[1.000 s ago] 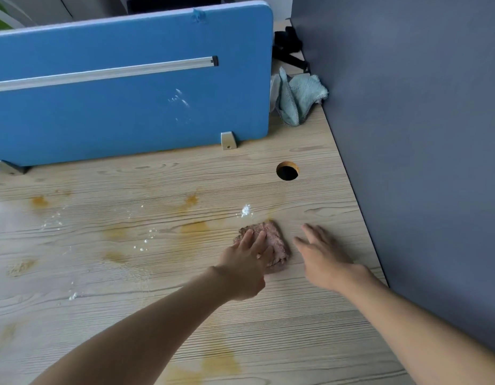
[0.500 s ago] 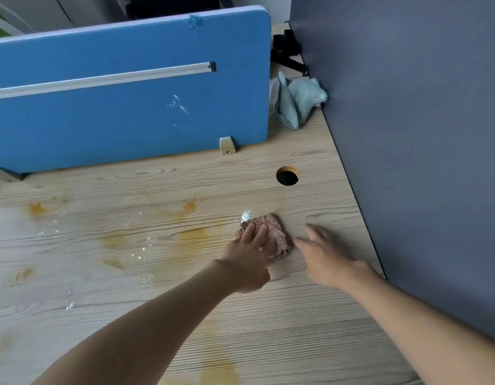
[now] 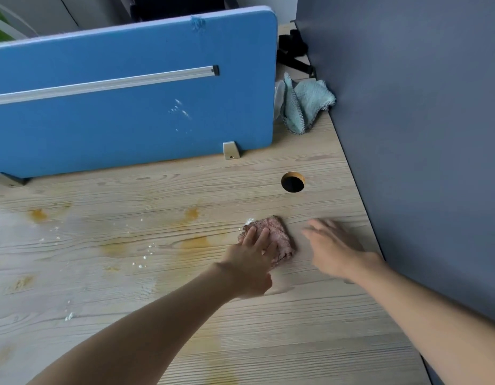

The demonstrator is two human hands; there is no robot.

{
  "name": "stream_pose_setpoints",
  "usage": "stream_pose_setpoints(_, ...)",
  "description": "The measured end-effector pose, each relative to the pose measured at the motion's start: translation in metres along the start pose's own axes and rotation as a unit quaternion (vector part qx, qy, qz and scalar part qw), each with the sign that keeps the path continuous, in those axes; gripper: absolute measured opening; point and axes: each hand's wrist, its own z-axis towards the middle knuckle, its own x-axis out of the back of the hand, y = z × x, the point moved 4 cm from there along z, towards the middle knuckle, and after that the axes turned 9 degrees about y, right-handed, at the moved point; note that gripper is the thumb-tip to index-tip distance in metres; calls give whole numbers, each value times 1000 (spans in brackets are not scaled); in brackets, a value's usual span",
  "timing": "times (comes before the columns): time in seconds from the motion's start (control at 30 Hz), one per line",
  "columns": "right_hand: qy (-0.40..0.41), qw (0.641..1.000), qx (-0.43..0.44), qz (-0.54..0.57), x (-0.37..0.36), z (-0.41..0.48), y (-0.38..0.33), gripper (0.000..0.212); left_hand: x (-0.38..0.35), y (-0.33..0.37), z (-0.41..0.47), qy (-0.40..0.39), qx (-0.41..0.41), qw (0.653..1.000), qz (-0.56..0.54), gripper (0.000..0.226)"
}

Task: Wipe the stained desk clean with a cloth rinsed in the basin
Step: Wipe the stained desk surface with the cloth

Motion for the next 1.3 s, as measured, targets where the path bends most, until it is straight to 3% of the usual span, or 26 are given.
stream_pose_setpoints(0.13,-21,999,-23,17,-5,7,2,79,3,-4,8,7,5,1000,10,79)
stream_pose_setpoints(0.43,-11,1000,-6,0,9,19,6,67,8,-12,21,7,7,1000,12,78)
stream_pose_setpoints(0.6,-21,999,-18,23,-9,27,11,87,23,-15,48,28,11,999,20,80)
stream_pose_setpoints(0.77,-24,999,-7,25,-9,28,16,88,23,-19,55,26,17,1000,0,80)
stream_pose_setpoints(0.9,13,1000,4,1,5,32,12,77,17,-27,40,17,20,1000,8,78)
stream_pose_setpoints(1.03,-6,999,-13,30,-5,32,10,87,31,-29,66,38,23,999,1,79)
stream_pose_setpoints(1.3,3,1000,-13,11,7,45,8,83,23,-42,54,32,25,999,-4,78)
